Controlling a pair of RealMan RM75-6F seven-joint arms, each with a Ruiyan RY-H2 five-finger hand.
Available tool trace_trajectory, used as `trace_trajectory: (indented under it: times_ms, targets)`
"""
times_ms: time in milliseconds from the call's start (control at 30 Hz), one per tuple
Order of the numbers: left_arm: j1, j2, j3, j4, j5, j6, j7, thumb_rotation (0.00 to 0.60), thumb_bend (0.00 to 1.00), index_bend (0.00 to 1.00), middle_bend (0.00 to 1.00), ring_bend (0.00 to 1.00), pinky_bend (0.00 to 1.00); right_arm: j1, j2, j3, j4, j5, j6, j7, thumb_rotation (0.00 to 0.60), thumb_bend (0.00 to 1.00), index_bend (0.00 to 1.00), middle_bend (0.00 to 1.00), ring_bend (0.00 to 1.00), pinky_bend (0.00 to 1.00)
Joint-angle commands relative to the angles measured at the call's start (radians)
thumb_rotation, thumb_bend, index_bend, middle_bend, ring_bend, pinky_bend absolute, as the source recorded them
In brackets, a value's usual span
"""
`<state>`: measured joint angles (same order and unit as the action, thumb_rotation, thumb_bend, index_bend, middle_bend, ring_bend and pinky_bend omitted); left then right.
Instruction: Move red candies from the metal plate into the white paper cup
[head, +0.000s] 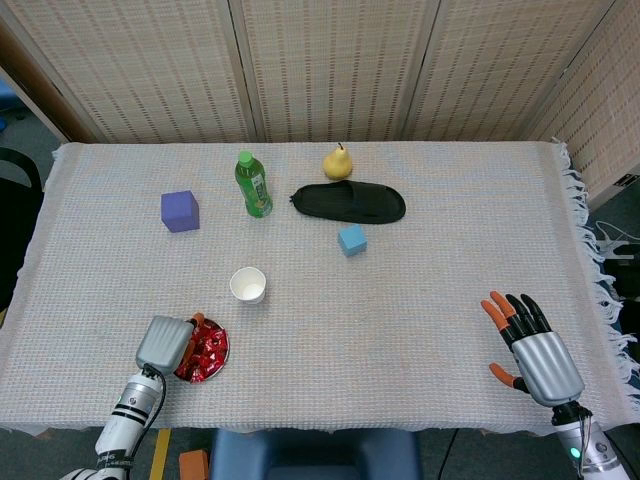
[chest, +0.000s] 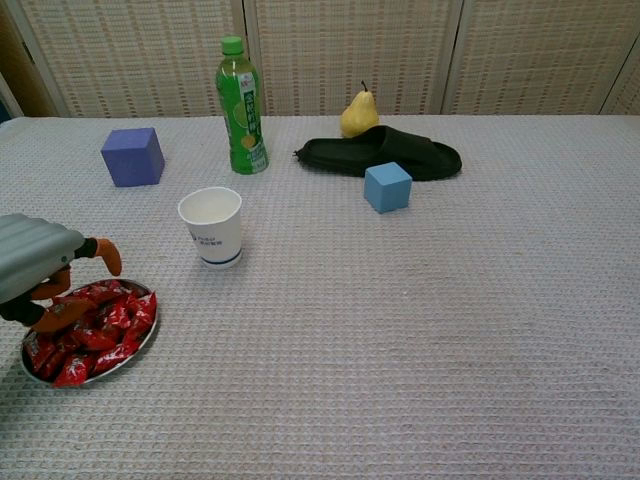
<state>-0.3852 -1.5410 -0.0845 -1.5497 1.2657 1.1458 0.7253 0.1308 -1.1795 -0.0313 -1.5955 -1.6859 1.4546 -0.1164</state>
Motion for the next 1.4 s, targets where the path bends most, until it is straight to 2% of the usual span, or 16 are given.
trace_trajectory:
  times_ms: [33,300,600,1067,1400]
  targets:
    - [-0.005,-0.009,0.006,0.014,0.006,0.007,-0.004,0.600,0.43,0.34,1.00,1.00,1.00,0.001,0.001,0.000,-0.003,0.003,-0.005,-0.003,0.600,0.10,0.00,0.00,0.00,0.00]
    - [-0.024,-0.028,0.010,0.050,-0.008,0.001,-0.004,0.600,0.42,0.37,1.00,1.00,1.00,0.003,0.001,0.002,-0.006,0.013,-0.015,-0.010,0.600,0.10,0.00,0.00,0.00,0.00]
    - [-0.042,-0.031,0.017,0.042,-0.035,-0.003,0.031,0.600,0.42,0.37,1.00,1.00,1.00,0.006,0.001,0.002,-0.008,0.019,-0.023,-0.014,0.600,0.10,0.00,0.00,0.00,0.00]
    - [-0.055,-0.043,0.020,0.071,-0.050,0.002,0.019,0.600,0.42,0.45,1.00,1.00,1.00,0.008,0.003,0.001,-0.010,0.023,-0.031,-0.017,0.600,0.10,0.00,0.00,0.00,0.00]
    - [-0.052,-0.049,0.031,0.101,-0.025,0.027,-0.025,0.600,0.43,0.54,1.00,1.00,1.00,0.011,0.003,0.000,-0.013,0.027,-0.039,-0.022,0.600,0.10,0.00,0.00,0.00,0.00]
